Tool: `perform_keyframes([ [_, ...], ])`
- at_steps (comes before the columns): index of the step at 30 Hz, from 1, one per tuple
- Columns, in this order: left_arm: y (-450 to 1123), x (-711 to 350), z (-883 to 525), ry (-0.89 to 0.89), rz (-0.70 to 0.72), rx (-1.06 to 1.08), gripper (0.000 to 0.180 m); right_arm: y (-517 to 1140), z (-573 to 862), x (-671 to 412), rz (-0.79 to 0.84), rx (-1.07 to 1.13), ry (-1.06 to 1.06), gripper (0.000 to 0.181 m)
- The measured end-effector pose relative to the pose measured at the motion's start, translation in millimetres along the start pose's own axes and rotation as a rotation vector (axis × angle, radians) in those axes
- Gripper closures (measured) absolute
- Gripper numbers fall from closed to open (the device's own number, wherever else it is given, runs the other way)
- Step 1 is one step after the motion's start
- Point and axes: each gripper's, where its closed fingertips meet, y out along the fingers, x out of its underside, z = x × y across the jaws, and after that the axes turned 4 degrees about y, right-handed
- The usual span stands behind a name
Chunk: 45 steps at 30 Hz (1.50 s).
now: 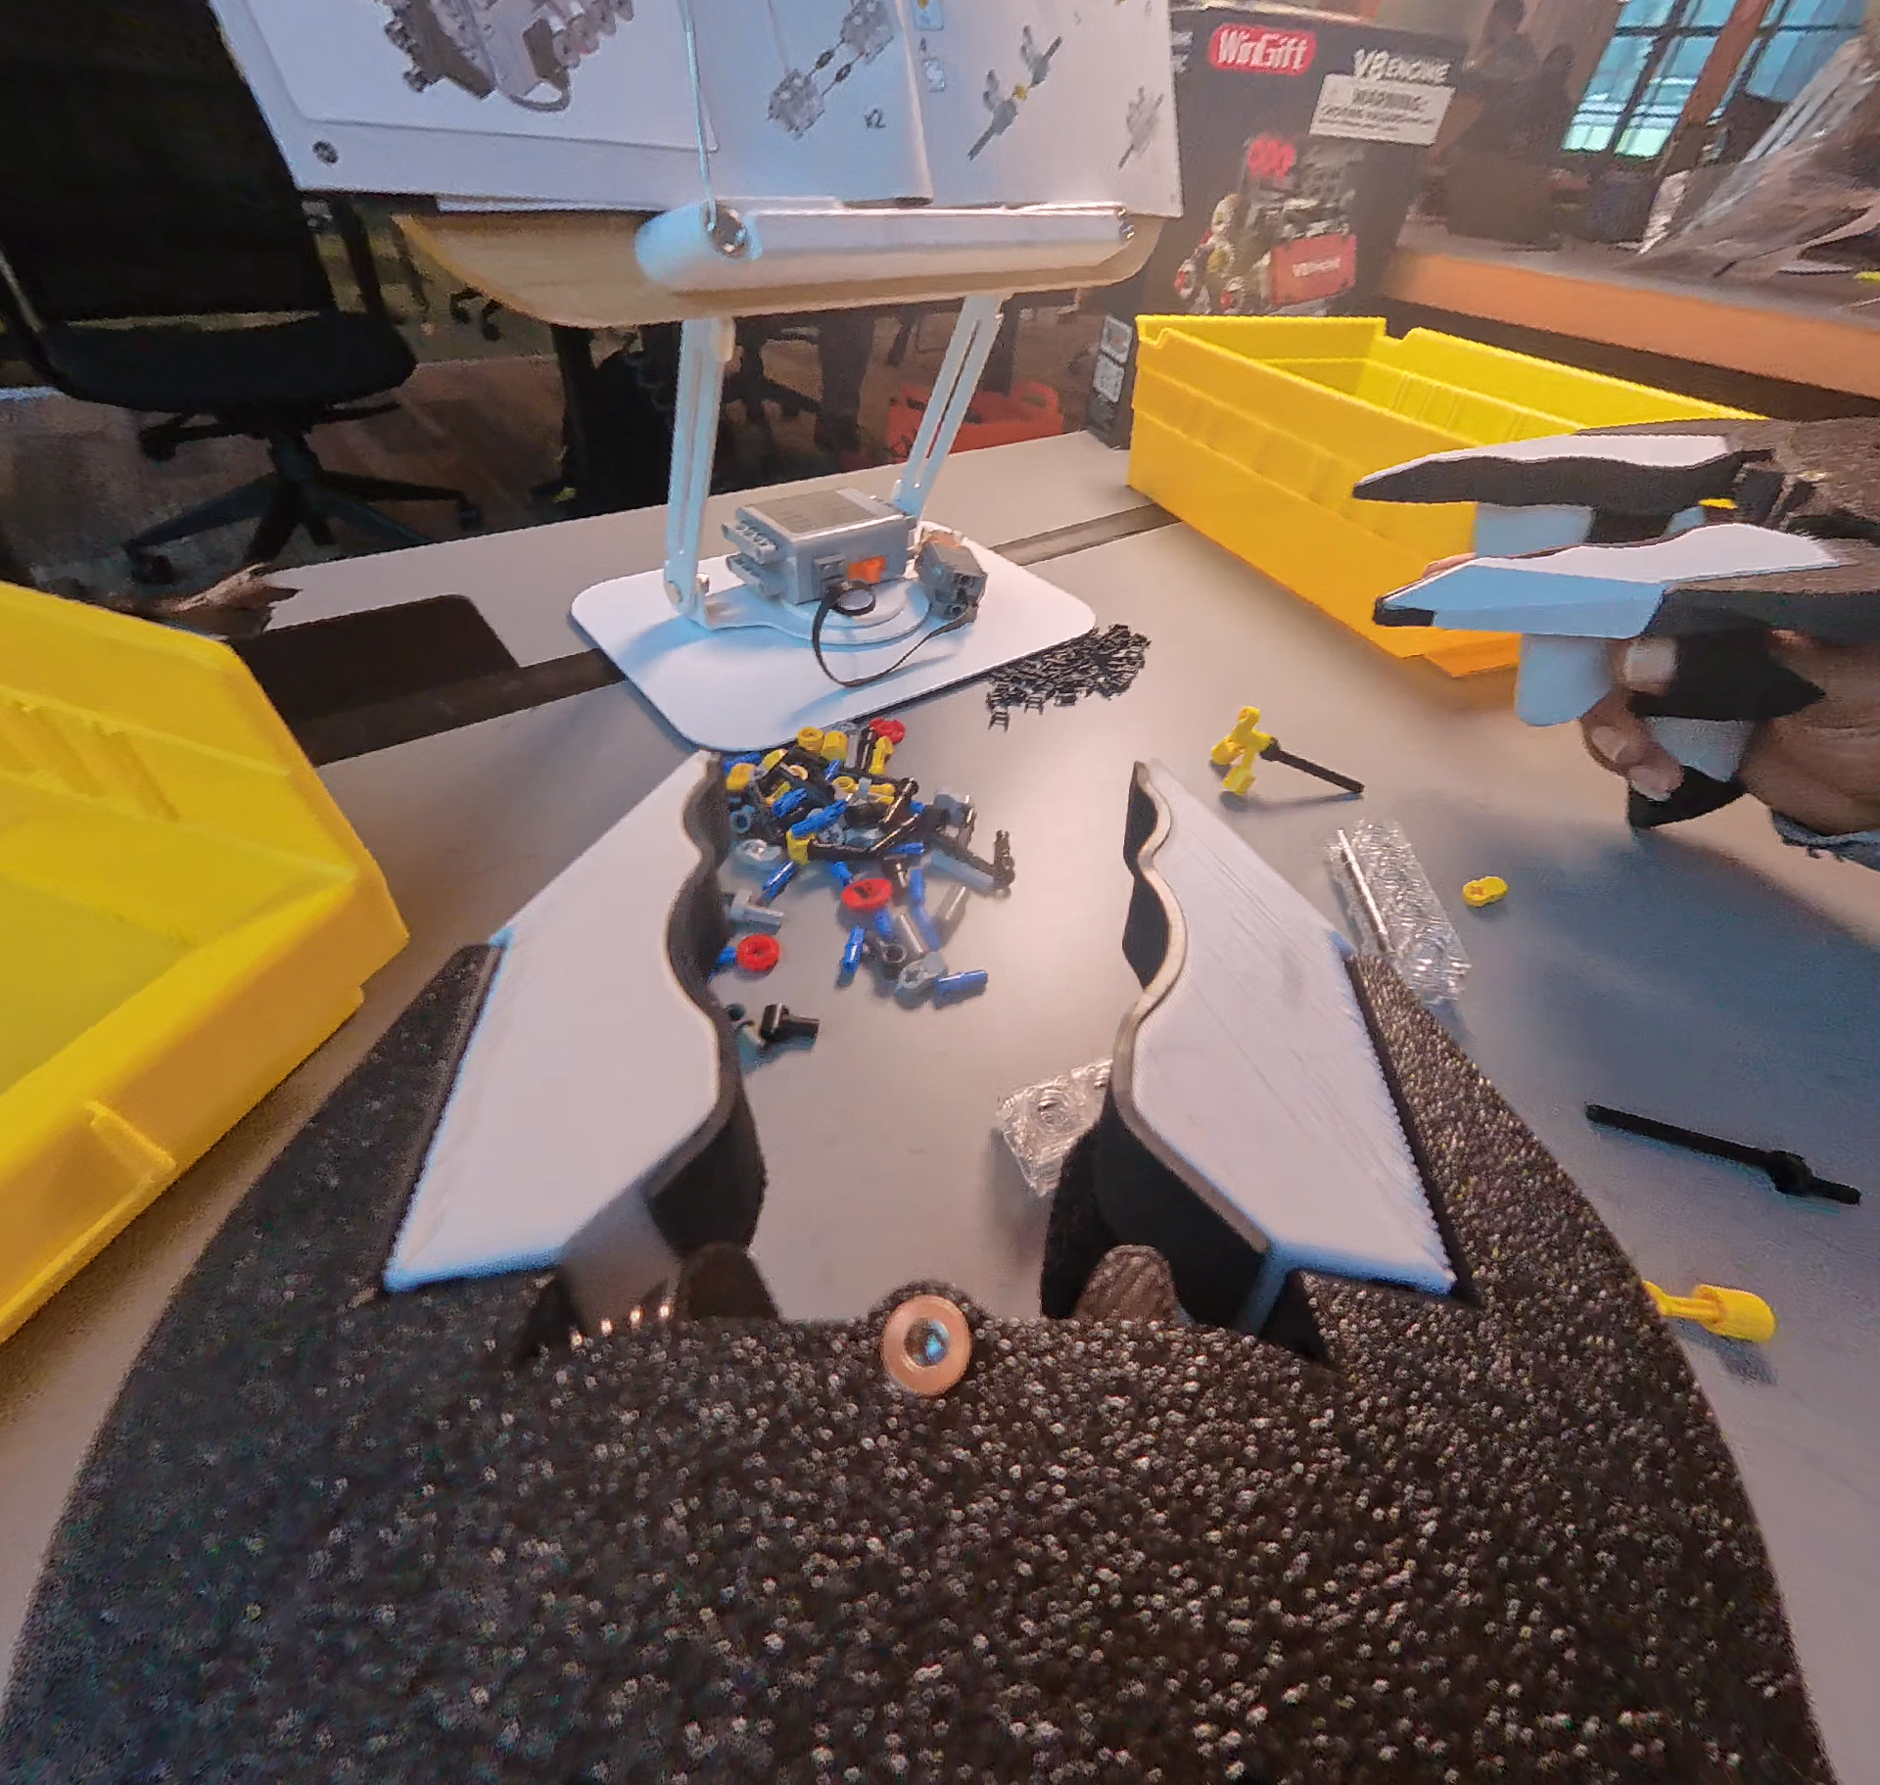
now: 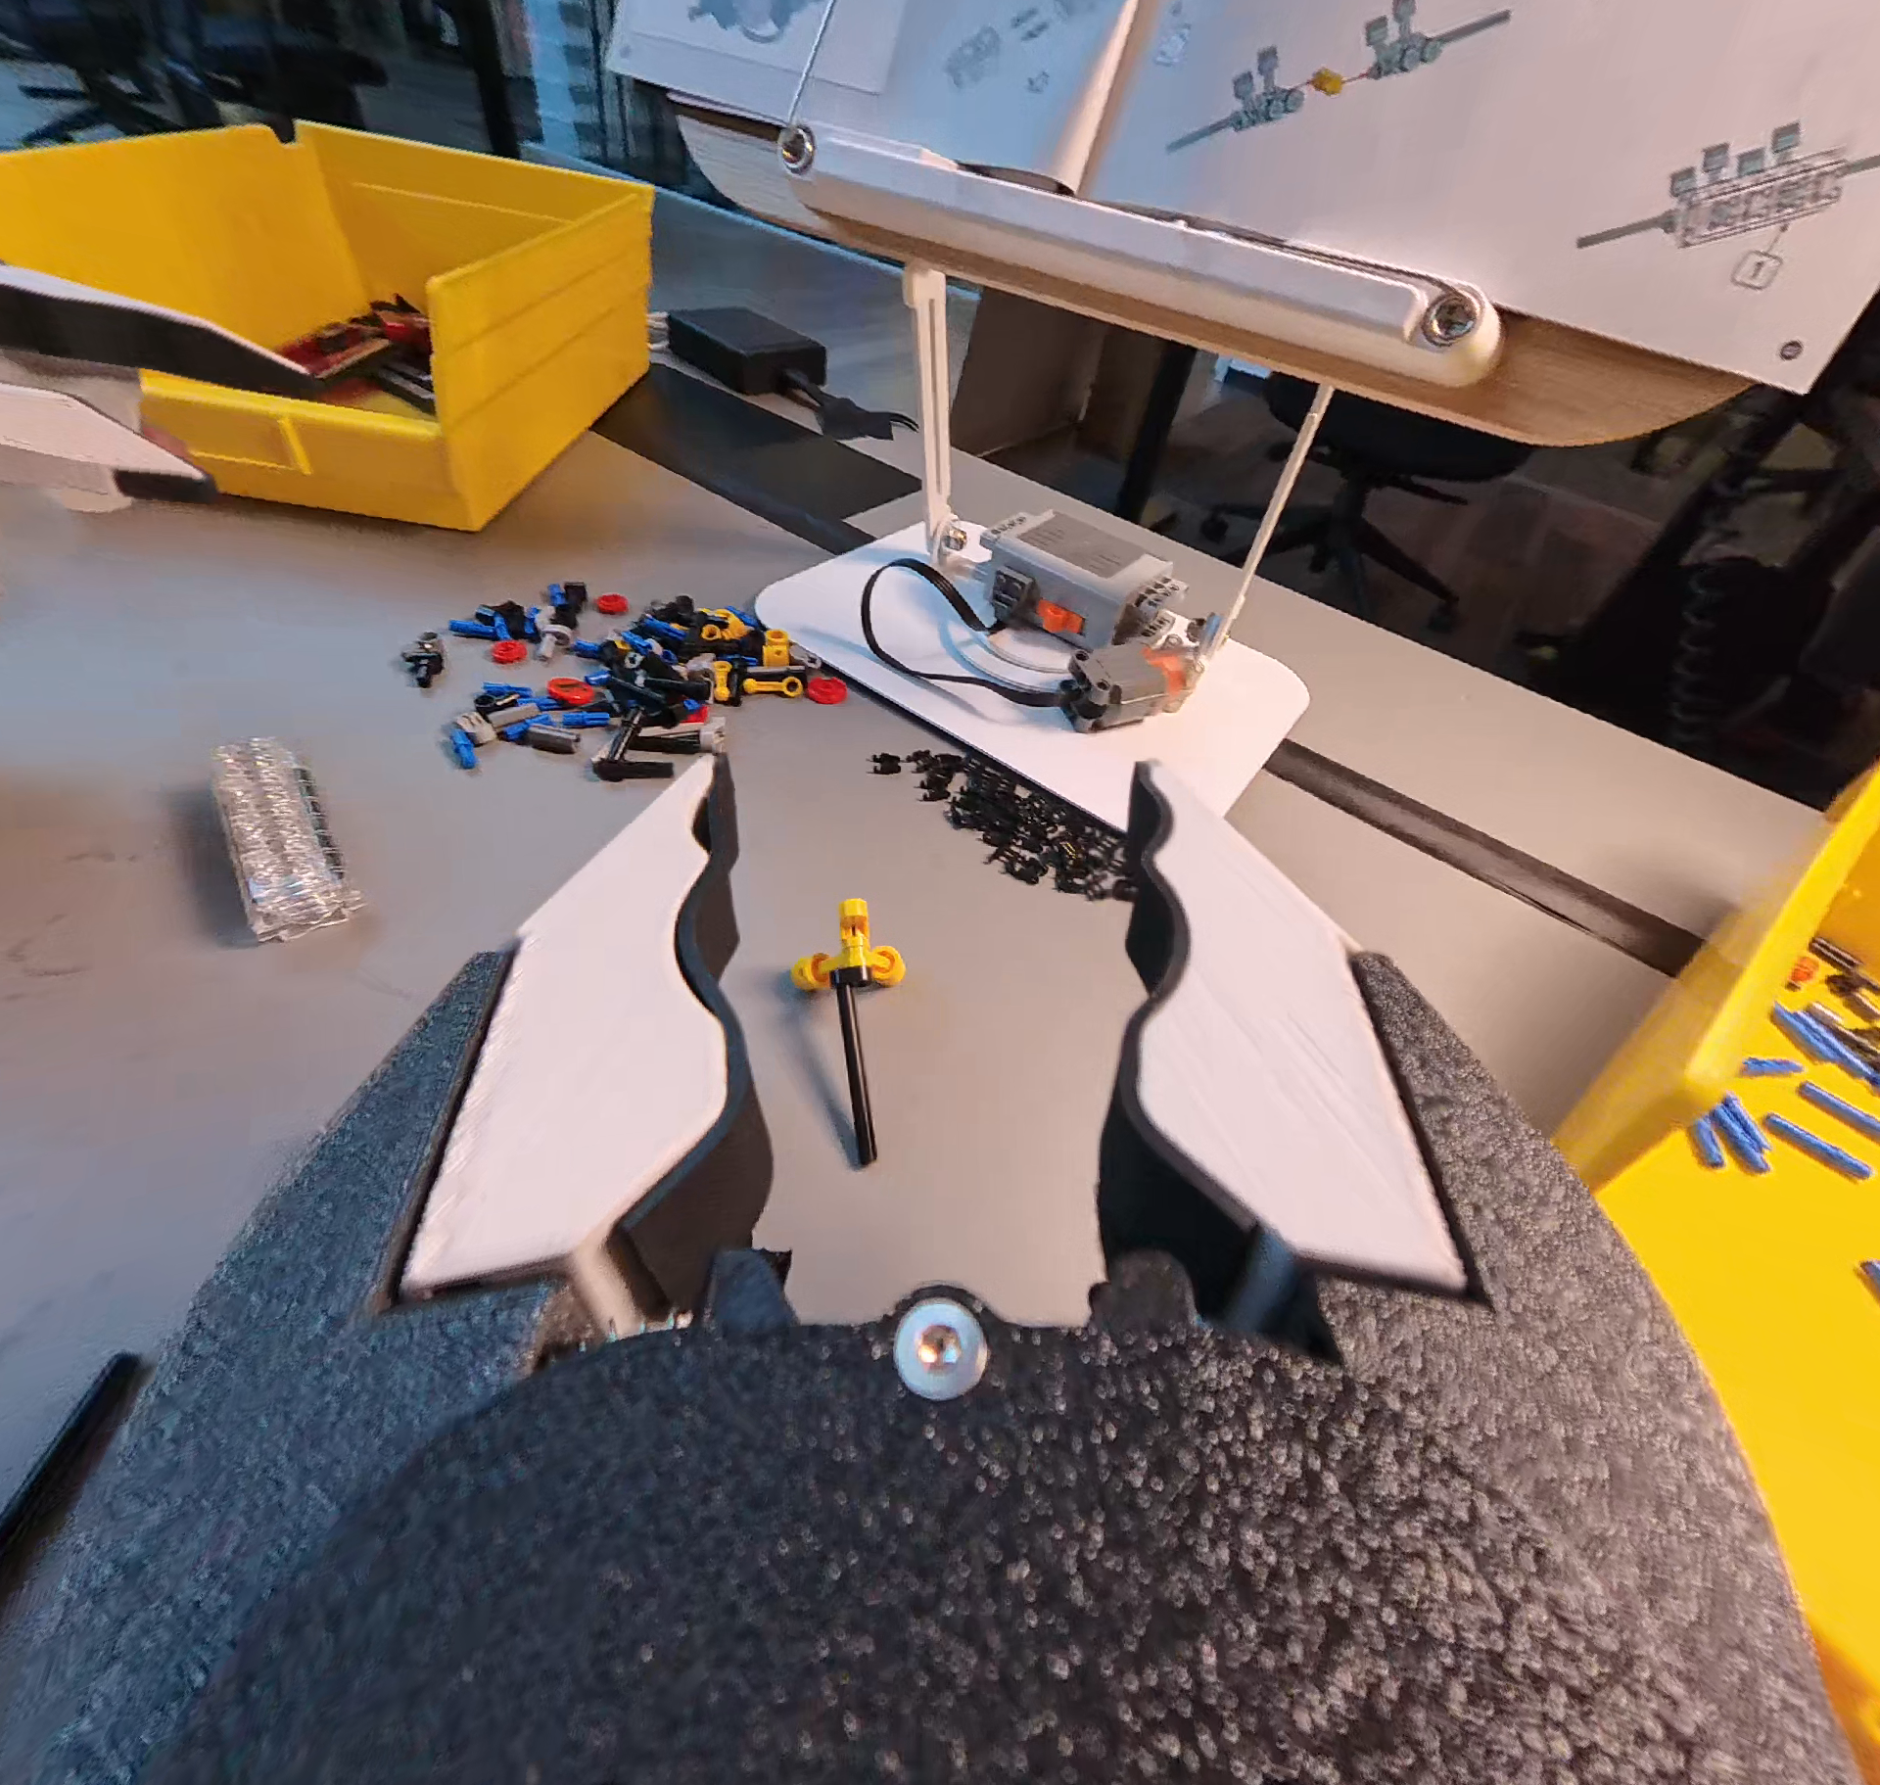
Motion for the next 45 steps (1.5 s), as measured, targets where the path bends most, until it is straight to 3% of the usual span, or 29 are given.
perform_keyframes([
  [8,-0.1,15.2,-21.7,-0.067,-0.076,-0.102,0.100,0.9,6.8,7.7,-0.052,0.065,0.014,0.091],
  [25,-19.1,-9.8,-10.9,0.091,-0.076,-0.189,0.098,-18.0,-17.4,-10.5,-0.090,0.055,-0.055,0.089],
  [34,-120.0,-16.7,50.9,-0.051,-0.061,-0.181,0.101,-117.8,-56.1,2.9,-0.155,0.039,0.021,0.080],
  [45,-204.6,53.1,114.6,-0.057,-0.119,-0.255,0.093,-215.9,-105.7,49.3,-0.182,0.054,0.024,0.077],
])
